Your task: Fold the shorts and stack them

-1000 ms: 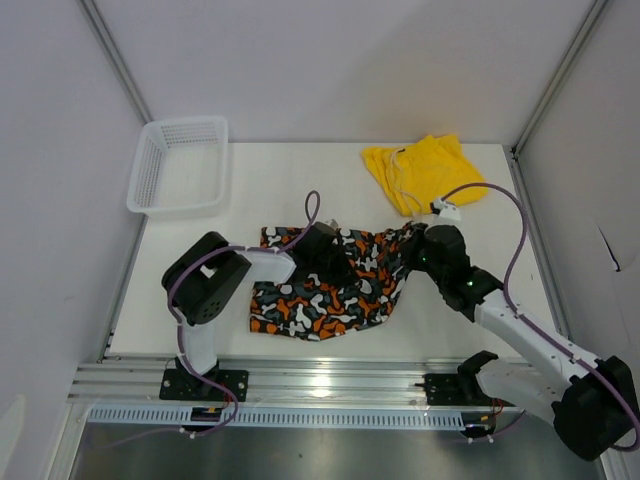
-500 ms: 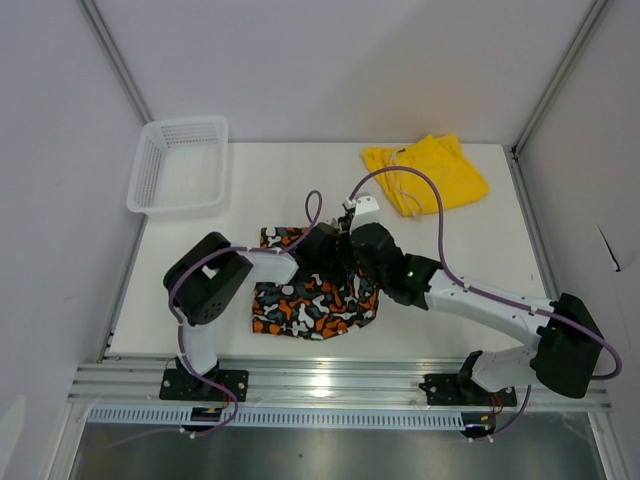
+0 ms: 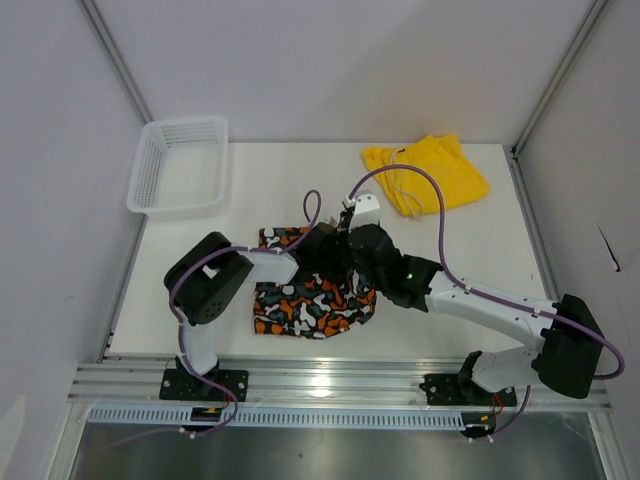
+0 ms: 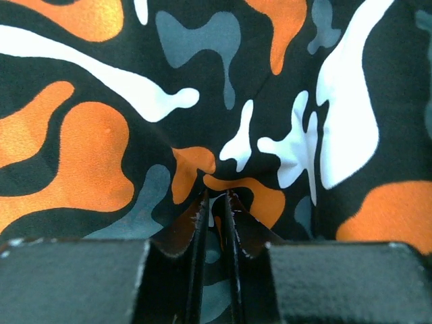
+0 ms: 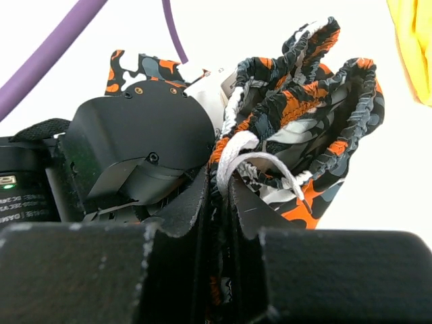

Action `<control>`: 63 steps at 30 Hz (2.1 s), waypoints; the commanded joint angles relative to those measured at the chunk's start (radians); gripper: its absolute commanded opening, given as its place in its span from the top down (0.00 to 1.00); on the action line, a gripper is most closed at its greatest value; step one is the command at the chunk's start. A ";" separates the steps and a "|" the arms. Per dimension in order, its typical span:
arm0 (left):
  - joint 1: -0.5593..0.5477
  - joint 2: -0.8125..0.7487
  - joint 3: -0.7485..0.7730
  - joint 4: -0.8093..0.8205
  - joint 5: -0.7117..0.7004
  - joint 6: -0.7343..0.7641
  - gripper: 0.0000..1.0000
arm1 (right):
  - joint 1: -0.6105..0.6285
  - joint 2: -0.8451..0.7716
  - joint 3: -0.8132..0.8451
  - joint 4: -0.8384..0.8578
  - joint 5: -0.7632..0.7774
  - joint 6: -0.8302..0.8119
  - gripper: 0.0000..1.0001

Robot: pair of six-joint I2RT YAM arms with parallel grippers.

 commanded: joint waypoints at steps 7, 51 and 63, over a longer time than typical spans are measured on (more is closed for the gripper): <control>-0.023 0.041 0.012 -0.020 -0.048 -0.001 0.81 | 0.049 -0.109 0.081 0.148 -0.022 -0.010 1.00; 0.674 -0.753 -0.516 -0.203 0.321 0.258 0.13 | 0.044 0.056 0.042 0.088 -0.109 -0.110 1.00; 0.700 -0.615 -0.513 -0.117 0.355 0.280 0.13 | 0.221 0.417 0.292 -0.039 0.093 -0.193 0.96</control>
